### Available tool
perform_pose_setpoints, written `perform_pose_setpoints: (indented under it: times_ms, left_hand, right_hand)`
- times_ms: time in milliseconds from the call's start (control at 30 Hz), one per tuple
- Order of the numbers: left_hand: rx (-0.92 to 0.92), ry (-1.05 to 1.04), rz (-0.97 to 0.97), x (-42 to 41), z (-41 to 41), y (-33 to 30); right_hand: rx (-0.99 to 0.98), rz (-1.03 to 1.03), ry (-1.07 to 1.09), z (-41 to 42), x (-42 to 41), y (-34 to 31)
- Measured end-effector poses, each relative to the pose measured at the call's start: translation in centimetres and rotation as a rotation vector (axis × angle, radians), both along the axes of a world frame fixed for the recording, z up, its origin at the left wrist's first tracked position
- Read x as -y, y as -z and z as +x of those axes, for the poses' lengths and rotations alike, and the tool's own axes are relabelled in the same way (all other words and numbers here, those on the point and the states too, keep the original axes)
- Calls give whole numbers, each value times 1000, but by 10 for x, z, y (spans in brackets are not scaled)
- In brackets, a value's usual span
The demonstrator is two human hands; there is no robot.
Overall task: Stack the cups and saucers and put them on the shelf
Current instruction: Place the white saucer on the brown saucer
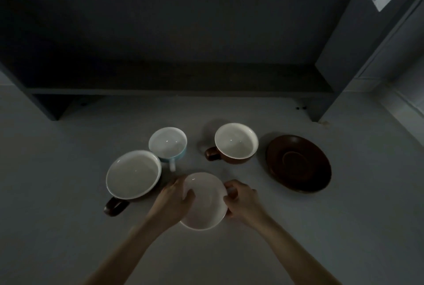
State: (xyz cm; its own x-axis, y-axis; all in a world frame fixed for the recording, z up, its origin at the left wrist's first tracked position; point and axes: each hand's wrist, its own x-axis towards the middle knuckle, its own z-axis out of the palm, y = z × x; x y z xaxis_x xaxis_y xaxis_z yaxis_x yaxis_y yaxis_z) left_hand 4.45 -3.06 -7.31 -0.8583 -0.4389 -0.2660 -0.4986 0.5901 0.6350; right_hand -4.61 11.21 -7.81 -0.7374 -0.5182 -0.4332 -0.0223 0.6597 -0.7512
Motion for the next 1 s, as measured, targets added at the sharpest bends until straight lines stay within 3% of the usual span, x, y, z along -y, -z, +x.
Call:
perform_pose_setpoints:
  times_ms: [367,633,1000]
  left_hand:
    - [96,255,-26,-60,-32,-3]
    - [54,539,-101,-109,-90,-22]
    - [90,590,-171,-123,-155,-18]
  right_hand:
    - [-122,11,102,-32,-64,-9]
    - [-149,12,356,-68,-119,-29]
    - [-273,86,377,-114,-132,-31]
